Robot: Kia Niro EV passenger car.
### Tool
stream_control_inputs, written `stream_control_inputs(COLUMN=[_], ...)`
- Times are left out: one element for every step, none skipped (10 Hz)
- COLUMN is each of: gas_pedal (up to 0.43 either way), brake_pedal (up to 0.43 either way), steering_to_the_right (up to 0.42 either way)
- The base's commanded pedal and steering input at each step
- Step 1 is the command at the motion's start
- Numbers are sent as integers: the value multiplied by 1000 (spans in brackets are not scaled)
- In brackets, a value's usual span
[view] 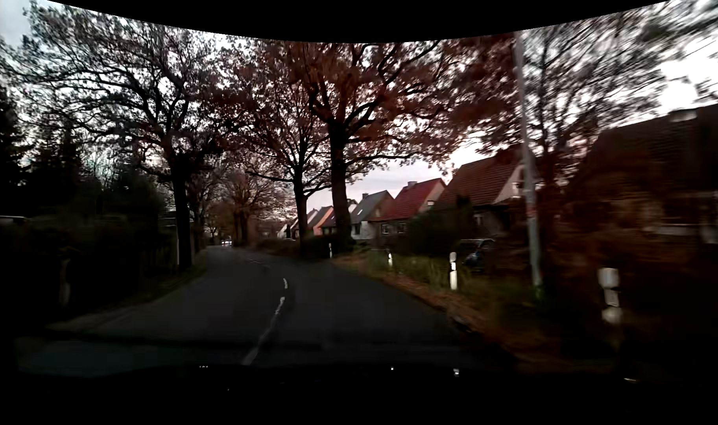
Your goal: Follow the waypoints while adhering to traffic rules and regulations
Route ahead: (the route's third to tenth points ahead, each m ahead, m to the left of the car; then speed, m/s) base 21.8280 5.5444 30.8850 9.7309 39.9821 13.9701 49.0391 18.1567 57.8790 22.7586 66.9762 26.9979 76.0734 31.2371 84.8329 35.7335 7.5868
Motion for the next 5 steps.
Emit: stream_control_inputs(gas_pedal=[59,67,67,67,67], brake_pedal=[0,0,0,0,0], steering_to_the_right=[-94,-97,-99,-100,-101])
